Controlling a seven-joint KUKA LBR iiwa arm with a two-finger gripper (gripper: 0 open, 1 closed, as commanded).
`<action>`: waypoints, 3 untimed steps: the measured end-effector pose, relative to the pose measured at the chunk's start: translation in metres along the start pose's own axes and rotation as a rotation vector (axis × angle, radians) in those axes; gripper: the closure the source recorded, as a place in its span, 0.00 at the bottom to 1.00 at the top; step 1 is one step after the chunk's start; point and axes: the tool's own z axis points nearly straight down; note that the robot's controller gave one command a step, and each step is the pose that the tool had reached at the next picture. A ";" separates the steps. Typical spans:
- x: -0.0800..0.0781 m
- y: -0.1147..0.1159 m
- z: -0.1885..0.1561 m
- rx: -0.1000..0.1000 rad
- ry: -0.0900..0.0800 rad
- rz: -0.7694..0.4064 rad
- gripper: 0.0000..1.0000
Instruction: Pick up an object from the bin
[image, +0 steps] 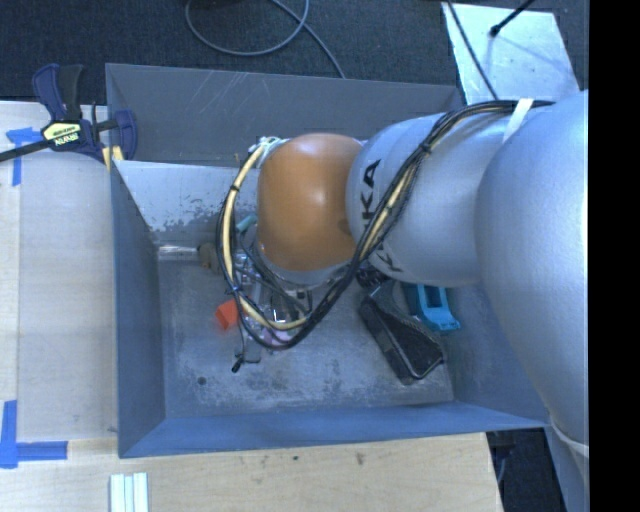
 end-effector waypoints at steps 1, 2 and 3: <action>-0.002 -0.001 -0.005 -0.002 -0.008 0.003 0.00; -0.003 -0.008 0.004 -0.004 -0.010 0.076 0.00; -0.002 -0.021 0.029 -0.001 -0.006 0.243 0.00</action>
Offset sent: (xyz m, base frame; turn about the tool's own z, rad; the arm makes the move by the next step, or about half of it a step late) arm 0.0019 -0.0376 -0.0414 0.3095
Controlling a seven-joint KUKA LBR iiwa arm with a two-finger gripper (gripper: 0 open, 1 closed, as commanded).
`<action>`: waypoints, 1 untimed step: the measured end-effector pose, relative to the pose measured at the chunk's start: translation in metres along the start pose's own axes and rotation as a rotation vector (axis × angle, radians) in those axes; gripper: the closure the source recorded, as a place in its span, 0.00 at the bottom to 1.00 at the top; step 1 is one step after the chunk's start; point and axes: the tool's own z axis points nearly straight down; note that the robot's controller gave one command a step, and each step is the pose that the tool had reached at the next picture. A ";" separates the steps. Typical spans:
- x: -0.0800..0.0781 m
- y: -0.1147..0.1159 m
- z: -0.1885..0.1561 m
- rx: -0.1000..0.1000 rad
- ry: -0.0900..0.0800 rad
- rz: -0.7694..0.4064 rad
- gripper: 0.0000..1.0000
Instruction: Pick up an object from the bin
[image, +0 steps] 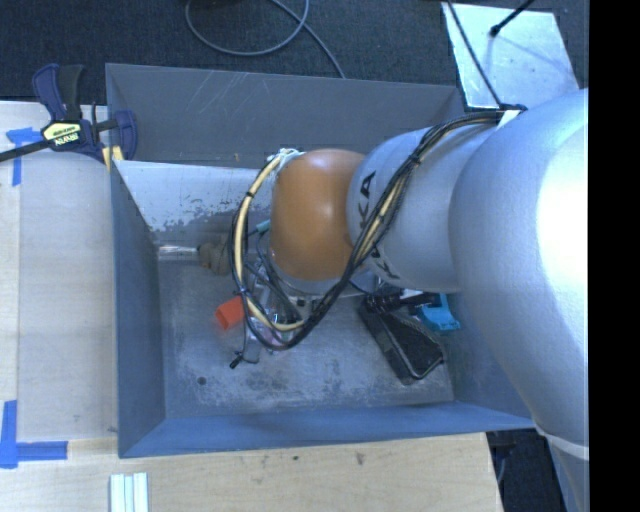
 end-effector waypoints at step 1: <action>-0.018 -0.005 0.037 -0.004 -0.005 -0.197 1.00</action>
Offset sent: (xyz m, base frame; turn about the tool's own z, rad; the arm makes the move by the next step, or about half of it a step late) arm 0.0000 0.0000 0.0000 0.0000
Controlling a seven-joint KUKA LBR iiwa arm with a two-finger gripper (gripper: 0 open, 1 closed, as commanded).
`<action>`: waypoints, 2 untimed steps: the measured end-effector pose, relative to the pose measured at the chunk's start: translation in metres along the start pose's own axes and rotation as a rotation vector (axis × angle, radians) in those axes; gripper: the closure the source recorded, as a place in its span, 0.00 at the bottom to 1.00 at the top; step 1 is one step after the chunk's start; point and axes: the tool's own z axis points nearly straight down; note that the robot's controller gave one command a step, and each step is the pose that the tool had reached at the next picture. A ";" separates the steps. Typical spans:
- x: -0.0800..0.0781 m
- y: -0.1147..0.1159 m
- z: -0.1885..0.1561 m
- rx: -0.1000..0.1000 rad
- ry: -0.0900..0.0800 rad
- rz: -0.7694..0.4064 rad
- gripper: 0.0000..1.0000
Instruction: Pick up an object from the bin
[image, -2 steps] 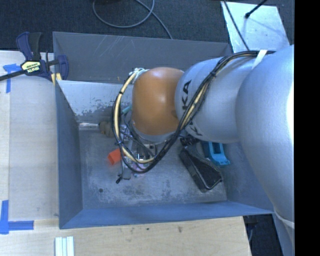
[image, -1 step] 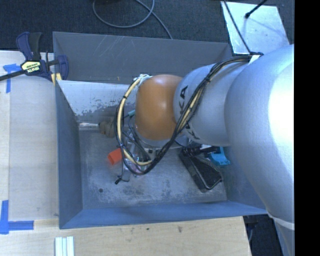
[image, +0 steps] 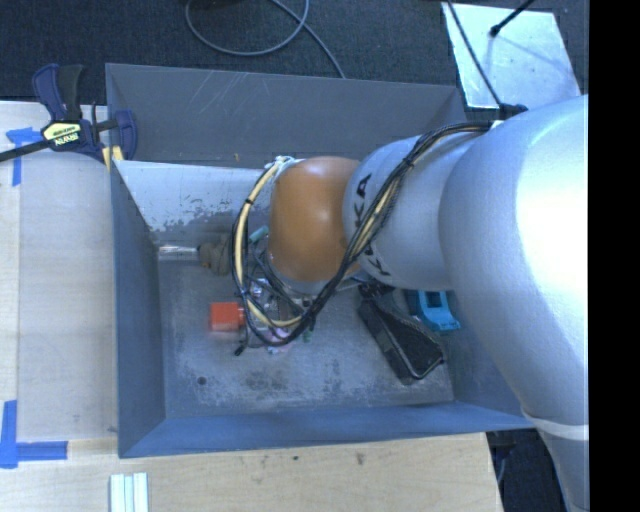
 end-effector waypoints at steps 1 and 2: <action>0.000 0.000 0.000 0.000 0.000 0.000 1.00; 0.002 0.017 -0.136 -0.001 -0.004 -0.044 1.00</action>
Offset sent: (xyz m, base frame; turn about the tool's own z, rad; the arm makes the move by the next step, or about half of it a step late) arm -0.0028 0.0166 0.1355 -0.0450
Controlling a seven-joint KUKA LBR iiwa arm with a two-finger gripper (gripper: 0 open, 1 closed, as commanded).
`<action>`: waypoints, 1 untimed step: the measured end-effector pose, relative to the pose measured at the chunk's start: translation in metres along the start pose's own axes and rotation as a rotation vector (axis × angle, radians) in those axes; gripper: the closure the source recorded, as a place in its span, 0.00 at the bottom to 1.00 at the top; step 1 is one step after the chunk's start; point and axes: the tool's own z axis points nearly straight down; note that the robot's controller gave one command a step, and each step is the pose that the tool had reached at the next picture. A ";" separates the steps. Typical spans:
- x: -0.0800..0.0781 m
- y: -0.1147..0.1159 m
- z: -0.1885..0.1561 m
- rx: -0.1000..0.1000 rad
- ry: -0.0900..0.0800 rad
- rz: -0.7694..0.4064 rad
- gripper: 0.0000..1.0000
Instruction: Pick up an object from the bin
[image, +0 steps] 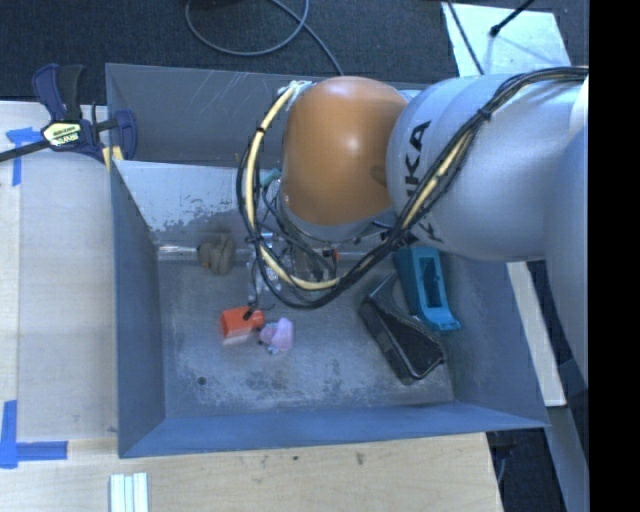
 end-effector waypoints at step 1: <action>0.000 0.000 0.000 0.000 0.001 0.001 0.00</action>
Offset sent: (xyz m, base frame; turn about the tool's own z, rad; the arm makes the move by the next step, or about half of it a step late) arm 0.0000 0.0000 0.0000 0.0000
